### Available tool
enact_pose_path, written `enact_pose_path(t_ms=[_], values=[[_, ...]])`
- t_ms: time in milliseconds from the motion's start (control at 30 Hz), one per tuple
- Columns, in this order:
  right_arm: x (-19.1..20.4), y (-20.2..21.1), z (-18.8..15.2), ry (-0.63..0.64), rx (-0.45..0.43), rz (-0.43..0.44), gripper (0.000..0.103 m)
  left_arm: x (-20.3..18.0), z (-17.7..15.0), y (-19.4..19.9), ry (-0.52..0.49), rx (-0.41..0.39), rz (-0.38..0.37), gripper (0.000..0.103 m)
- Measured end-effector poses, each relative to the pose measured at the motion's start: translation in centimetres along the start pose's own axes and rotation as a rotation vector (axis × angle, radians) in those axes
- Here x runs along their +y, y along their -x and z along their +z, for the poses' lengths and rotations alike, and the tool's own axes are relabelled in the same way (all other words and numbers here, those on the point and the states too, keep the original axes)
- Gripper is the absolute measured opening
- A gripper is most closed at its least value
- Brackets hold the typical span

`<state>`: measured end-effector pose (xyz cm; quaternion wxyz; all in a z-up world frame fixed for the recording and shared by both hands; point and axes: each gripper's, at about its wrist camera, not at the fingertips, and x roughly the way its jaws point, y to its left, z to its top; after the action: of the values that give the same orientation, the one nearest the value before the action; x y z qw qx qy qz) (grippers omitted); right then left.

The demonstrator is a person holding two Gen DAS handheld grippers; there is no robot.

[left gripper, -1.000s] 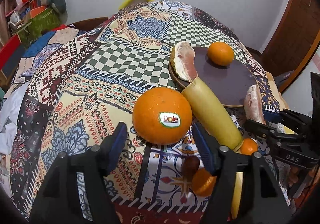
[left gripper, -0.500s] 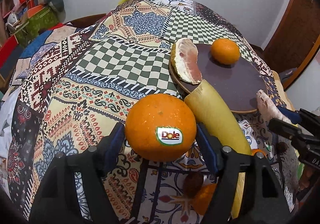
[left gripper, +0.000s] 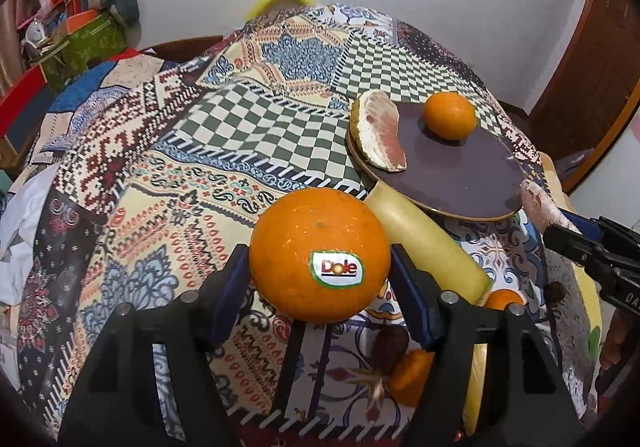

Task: Organize fruits
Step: 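Lower the Dole orange onto the plate with the left tool while the right tool sets the segment beside it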

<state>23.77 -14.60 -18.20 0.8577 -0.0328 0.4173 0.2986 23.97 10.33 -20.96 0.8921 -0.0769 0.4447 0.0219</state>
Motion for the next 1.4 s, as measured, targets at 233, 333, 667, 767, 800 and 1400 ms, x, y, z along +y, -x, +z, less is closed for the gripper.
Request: enact_pose_path(t_ms=[233,333,667,767,800,1400], values=[[-0.2,1.6,0.8,-0.003,-0.053,-0.017,0.040,-1.1,0.9,2.5,-0.017,-0.056,-0.009,0.068],[-0.4,2.1,1.4,0.003,-0.075,-0.030,0.040,-1.9,1.5,3.3,-0.026,-0.083,-0.021,0.068],[-2.1,2.7,3.6,-0.018,-0.138,-0.048,0.040,-4.8,4.1,4.1,-0.063,-0.144,-0.065,0.068],[-2.5,2.6,4.2,-0.025,-0.150,-0.053,0.040,-5.4,4.8,3.6,-0.067,-0.148,-0.074,0.068],[-2.7,2.5,4.4,-0.025,-0.152,-0.054,0.040,-5.6,5.1,3.4,-0.068,-0.148,-0.077,0.068],[-4.4,-2.0,8.3,-0.011,-0.140,-0.069,0.040,-7.8,8.4,-2.5,-0.085,-0.100,-0.081,0.068]])
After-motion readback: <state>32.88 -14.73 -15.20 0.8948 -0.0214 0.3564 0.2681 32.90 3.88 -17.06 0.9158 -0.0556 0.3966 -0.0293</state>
